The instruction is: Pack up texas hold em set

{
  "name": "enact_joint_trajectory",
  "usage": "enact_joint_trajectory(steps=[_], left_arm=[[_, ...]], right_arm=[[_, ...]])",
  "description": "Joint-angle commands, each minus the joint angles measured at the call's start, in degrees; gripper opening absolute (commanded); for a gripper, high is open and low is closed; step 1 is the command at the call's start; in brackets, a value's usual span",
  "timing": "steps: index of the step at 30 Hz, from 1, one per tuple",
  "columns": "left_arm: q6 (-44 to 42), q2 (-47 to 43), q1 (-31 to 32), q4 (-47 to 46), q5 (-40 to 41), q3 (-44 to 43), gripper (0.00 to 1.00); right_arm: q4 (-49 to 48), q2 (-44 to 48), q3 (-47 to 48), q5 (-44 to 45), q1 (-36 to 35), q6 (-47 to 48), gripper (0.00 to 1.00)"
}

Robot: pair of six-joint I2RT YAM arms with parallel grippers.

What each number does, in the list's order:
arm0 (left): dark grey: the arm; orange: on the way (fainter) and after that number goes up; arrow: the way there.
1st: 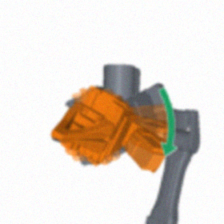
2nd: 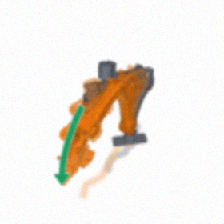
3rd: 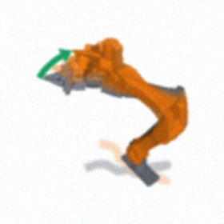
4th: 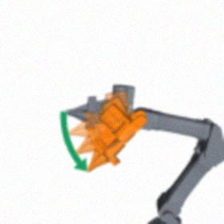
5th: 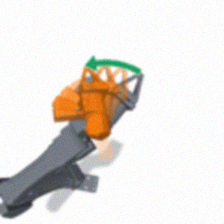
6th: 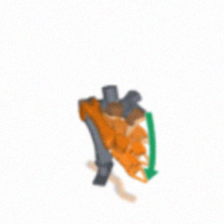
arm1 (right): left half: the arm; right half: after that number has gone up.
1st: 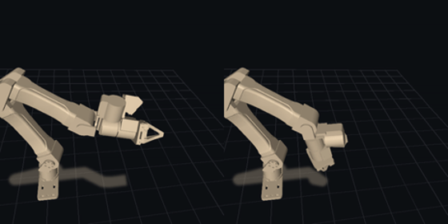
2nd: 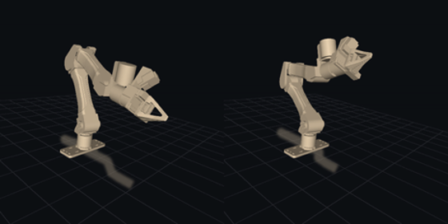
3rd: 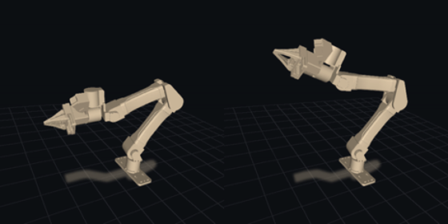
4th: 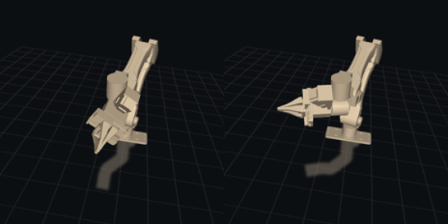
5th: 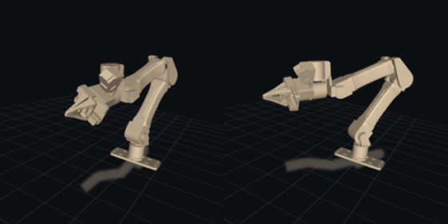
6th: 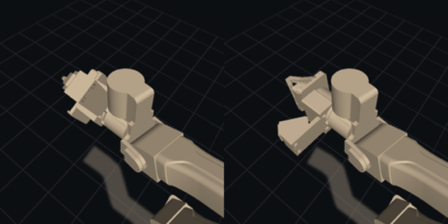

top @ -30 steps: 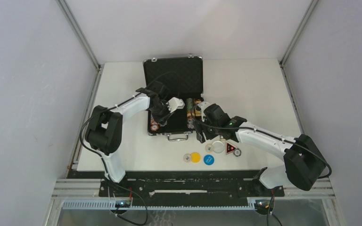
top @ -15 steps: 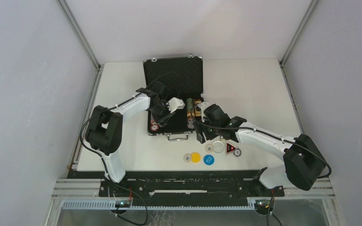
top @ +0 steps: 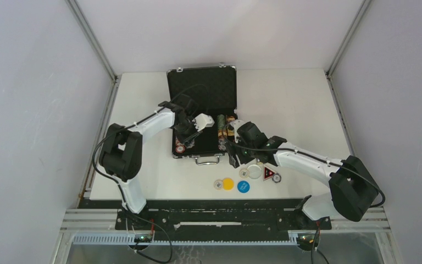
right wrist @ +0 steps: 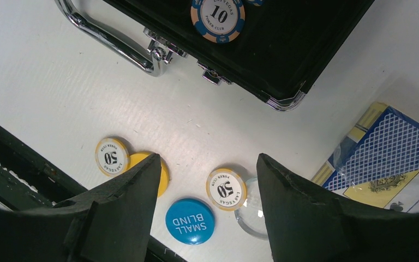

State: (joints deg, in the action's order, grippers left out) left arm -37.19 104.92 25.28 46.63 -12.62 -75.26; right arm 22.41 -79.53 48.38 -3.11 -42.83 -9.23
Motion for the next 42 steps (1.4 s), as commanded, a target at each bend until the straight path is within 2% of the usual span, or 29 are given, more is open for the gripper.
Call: enact_joint_trajectory(steps=[1, 12, 24, 33, 35, 37, 42], left_arm=[[-0.2, -3.0, -0.7, -7.2, 5.8, -4.6, 0.20], [0.9, -3.1, -0.7, -7.9, 9.3, -5.4, 0.20], [1.4, -5.4, -0.3, -8.3, 8.1, -5.4, 0.20], [3.4, -13.5, -0.2, -15.2, 6.3, -2.0, 0.19], [6.0, -15.3, -0.3, -20.0, 7.9, -0.1, 0.19], [11.0, -16.7, -0.2, -25.4, 12.9, 1.9, 0.20], [29.9, -20.5, -0.4, -39.7, 27.6, 9.9, 0.23]], right_arm=[[-2.6, -0.1, -0.1, -0.4, 0.2, 0.7, 0.73], [-2.8, -0.2, -0.4, -0.6, 0.2, 0.7, 0.73], [-3.7, -0.7, -0.6, -0.9, 0.1, 0.6, 0.73], [-6.2, -3.4, 3.7, -3.9, -1.0, 0.4, 0.71], [-5.9, -5.1, 6.4, -3.8, -2.0, 1.1, 0.70], [-5.4, -7.3, 10.0, -3.7, -2.8, 1.8, 0.70], [-6.6, -15.0, 20.2, -5.9, -3.4, 2.4, 0.59]])
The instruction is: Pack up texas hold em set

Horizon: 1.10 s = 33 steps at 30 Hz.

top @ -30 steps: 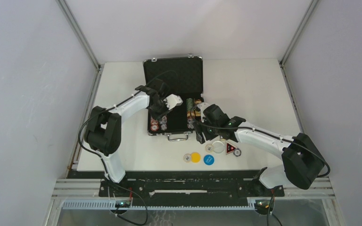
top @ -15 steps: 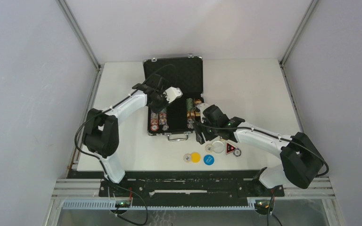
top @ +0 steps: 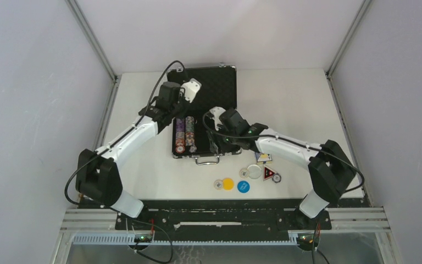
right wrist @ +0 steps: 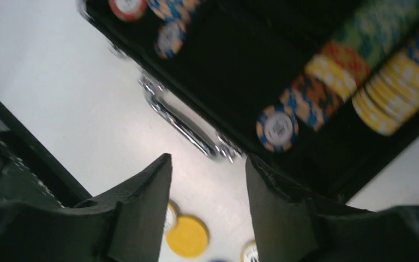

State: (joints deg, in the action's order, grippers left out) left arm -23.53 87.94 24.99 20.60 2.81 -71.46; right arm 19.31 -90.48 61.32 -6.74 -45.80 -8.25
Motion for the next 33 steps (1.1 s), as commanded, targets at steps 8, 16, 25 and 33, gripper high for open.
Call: enact_joint_trajectory(steps=[8, 16, 25, 33], left_arm=[[33.6, -18.7, -0.1, -24.8, 25.3, 25.1, 0.24], [38.3, -28.6, -1.3, -29.4, 29.3, 34.8, 0.24], [38.4, -28.4, -1.7, -30.1, 28.8, 35.9, 0.24], [38.1, -27.5, -1.7, -30.5, 27.8, 36.2, 0.23]], right_arm=[[-1.8, -17.6, 20.9, -5.9, -1.4, 1.3, 0.41], [-1.6, -22.4, 23.1, -6.3, -1.8, 0.3, 0.48], [-2.2, -25.1, 23.8, -7.3, -2.1, -0.6, 0.47], [-2.4, -27.1, 25.2, -8.2, -1.8, -0.7, 0.46]])
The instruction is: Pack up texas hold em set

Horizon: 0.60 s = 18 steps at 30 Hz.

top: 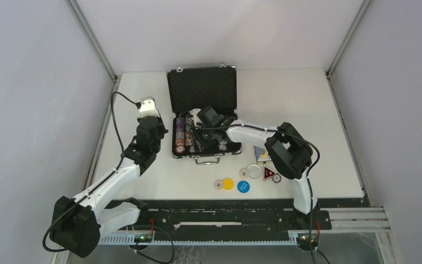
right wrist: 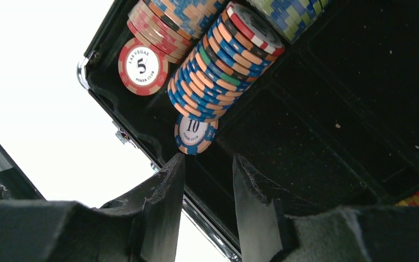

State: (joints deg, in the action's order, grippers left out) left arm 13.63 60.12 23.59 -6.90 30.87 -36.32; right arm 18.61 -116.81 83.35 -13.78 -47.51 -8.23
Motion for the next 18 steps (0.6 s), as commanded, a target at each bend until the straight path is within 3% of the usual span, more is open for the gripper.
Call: enact_joint_trajectory(steps=[1, 11, 18], left_arm=[[1.0, 0.3, -0.3, -3.0, -0.3, 1.1, 0.23], [0.3, 0.4, -0.3, -2.9, -0.1, 1.1, 0.23], [0.3, 0.6, -0.3, -3.0, -0.4, 1.1, 0.23]], right_arm=[[-1.8, -1.0, 3.5, -1.4, -0.1, -0.8, 0.45], [-2.2, -2.4, 3.8, -2.4, 0.3, -1.4, 0.43], [-2.4, -2.4, 3.6, -2.6, 0.7, -1.5, 0.27]])
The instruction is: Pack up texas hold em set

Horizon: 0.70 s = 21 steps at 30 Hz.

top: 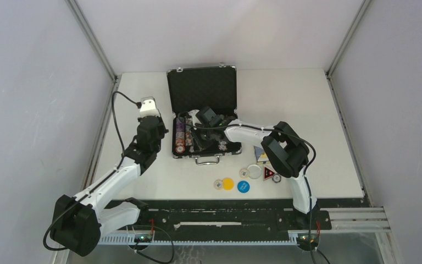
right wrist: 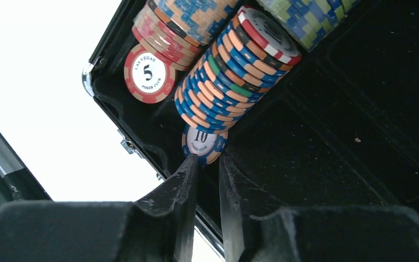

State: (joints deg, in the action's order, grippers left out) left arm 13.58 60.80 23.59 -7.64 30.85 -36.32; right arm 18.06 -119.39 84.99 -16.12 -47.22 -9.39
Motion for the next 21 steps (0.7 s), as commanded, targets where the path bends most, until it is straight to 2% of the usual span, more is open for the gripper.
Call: enact_joint_trajectory(steps=[1, 8, 12, 21], left_arm=[[0.3, 0.0, -0.3, -2.3, -0.4, 1.1, 0.23], [0.5, 1.1, -0.3, -2.4, -1.2, 0.8, 0.22], [0.4, 1.4, -0.3, -2.5, -1.3, 0.8, 0.22], [0.3, 1.9, -0.3, -2.6, -1.4, 0.7, 0.23]], right_arm=[[-1.9, 0.3, 2.0, -0.3, 0.4, -0.3, 0.25], [-1.7, 0.7, 1.9, -0.2, 0.6, -0.2, 0.06], [-1.7, 0.8, 1.7, -0.2, 0.6, 0.0, 0.00], [-1.6, 0.5, 1.2, 4.1, -0.4, 3.4, 0.00]])
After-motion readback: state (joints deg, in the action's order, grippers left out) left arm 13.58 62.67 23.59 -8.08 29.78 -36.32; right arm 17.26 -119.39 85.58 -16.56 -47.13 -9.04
